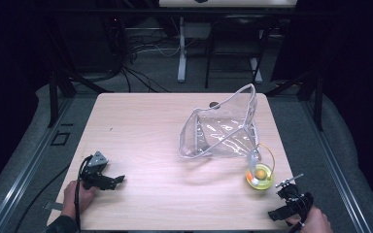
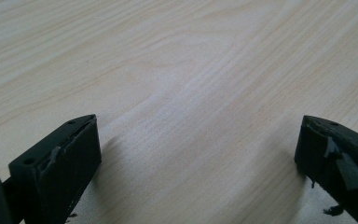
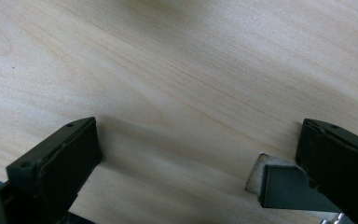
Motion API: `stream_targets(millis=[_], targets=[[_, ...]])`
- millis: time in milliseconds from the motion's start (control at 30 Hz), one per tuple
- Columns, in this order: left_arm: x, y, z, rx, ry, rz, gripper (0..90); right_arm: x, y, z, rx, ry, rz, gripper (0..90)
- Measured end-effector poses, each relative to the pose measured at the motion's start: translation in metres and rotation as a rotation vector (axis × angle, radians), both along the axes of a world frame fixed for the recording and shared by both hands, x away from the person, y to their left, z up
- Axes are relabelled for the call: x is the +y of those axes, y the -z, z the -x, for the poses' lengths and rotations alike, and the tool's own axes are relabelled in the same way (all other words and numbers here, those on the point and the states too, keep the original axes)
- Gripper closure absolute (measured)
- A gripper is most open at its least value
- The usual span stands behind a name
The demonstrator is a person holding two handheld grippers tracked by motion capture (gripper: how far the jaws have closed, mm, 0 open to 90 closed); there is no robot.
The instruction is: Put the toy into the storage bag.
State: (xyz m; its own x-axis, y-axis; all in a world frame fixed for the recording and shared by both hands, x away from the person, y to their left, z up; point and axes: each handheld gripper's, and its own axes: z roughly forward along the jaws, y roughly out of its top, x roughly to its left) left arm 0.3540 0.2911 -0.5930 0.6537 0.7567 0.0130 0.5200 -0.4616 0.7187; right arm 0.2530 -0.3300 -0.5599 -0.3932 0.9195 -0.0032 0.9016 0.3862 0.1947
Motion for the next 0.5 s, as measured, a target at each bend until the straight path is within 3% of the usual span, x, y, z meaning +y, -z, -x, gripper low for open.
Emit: stream_targets(millis=[500], targets=[[0.0002,-0.0001,0.0000,0.000,0.002,-0.002,0.3,0.0005,0.0000,-0.0015,0.007,-0.004,0.000,0.0]])
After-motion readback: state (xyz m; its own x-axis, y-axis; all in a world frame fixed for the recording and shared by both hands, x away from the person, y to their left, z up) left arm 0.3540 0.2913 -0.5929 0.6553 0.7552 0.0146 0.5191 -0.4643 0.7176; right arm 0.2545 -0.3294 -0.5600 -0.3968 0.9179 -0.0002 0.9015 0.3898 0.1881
